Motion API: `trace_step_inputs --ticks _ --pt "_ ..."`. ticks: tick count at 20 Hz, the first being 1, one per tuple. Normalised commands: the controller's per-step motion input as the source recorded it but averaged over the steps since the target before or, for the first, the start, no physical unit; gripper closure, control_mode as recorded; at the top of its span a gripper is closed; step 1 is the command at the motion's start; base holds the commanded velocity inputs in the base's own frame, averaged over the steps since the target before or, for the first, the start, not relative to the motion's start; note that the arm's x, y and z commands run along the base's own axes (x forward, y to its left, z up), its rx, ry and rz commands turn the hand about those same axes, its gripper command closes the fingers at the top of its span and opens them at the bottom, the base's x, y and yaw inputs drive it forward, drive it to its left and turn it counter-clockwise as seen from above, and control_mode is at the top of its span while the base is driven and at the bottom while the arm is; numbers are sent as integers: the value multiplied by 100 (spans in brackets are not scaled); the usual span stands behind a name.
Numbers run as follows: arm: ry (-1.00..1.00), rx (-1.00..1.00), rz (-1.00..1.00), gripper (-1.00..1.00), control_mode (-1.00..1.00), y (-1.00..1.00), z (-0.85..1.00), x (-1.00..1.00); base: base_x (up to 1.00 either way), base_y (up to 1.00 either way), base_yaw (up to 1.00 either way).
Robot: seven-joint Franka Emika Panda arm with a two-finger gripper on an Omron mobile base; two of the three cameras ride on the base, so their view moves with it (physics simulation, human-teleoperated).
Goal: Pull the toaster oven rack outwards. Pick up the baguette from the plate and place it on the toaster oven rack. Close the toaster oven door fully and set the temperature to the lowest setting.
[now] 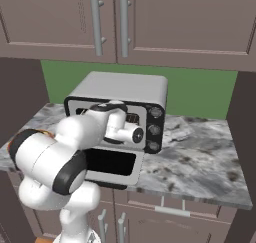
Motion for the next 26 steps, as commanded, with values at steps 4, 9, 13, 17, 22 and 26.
trace_step_inputs --ticks 4,9,13,17,22,26 --pt "-5 -2 -4 -100 -100 0 -21 32 0 0 0" --pt "-2 -4 -5 -100 -100 0 -28 30 0 0 0" --pt "0 -4 -3 -100 -100 0 -37 31 0 0 0" --pt "0 -3 0 100 -100 0 -38 39 0 0 0" --pt "0 -1 0 100 -100 0 -26 16 0 0 0" --pt "18 -1 0 100 -100 -3 -26 -6 0 0 0"
